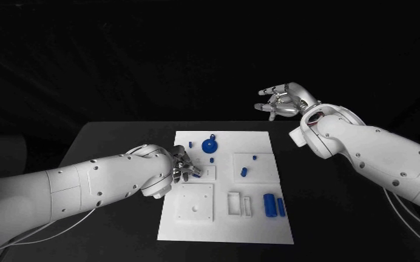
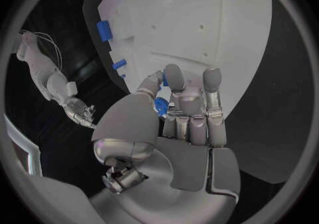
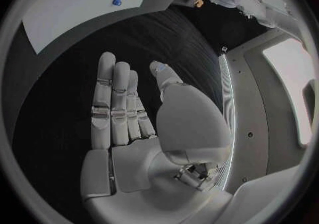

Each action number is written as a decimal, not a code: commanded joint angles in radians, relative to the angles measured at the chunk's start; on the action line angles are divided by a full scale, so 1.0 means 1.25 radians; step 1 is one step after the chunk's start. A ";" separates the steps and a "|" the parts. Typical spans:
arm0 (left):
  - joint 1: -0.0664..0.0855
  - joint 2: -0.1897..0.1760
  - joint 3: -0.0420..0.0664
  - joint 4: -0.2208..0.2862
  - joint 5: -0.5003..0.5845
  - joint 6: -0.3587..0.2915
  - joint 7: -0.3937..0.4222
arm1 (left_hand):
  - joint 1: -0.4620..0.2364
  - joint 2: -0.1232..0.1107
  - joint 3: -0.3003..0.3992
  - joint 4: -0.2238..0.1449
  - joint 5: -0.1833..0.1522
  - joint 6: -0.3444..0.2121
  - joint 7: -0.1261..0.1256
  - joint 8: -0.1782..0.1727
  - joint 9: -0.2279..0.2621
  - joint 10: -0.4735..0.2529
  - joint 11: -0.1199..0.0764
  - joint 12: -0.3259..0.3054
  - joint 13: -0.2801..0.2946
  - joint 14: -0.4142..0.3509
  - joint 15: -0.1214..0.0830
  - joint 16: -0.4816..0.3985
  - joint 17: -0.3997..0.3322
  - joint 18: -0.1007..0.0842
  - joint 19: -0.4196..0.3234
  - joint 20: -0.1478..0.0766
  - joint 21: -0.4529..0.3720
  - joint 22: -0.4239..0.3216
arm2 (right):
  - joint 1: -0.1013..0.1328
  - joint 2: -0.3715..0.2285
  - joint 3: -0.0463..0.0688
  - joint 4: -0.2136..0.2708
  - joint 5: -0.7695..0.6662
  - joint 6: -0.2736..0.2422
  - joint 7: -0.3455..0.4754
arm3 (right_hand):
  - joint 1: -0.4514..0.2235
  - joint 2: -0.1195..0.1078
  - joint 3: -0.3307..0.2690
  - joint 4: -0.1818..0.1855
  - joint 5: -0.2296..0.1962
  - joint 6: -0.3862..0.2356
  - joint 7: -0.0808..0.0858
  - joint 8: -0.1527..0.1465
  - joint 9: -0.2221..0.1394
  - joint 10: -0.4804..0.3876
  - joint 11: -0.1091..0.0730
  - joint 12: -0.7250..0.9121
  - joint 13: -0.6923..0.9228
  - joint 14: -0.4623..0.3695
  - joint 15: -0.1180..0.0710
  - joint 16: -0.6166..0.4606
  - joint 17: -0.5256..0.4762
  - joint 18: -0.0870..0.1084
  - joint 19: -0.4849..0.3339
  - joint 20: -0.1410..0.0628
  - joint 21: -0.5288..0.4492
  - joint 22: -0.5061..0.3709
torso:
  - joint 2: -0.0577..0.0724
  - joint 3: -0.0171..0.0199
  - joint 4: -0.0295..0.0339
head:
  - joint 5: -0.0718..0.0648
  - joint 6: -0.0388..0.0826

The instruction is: Assemble the parts on the task board

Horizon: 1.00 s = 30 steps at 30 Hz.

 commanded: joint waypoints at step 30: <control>-0.006 0.016 0.002 -0.015 -0.022 -0.025 0.010 | 0.004 0.000 0.070 -0.062 0.010 0.065 -0.054 0.002 0.247 0.038 -0.007 0.010 -0.001 0.008 -0.003 0.003 0.010 -0.008 0.011 -0.002 -0.015 0.017 | 0.000 0.008 0.001 -0.005 0.004 0.018 -0.018 | -0.004 -0.002 0.010 -0.002 0.005 -0.005 0.001 0.000 0.001 -0.012 -0.001 -0.005 -0.010 -0.010 0.005 -0.009 -0.005 -0.012 -0.007 0.002 0.002 -0.007 | 0.001 -0.0053 0.0099 | -0.016 -0.001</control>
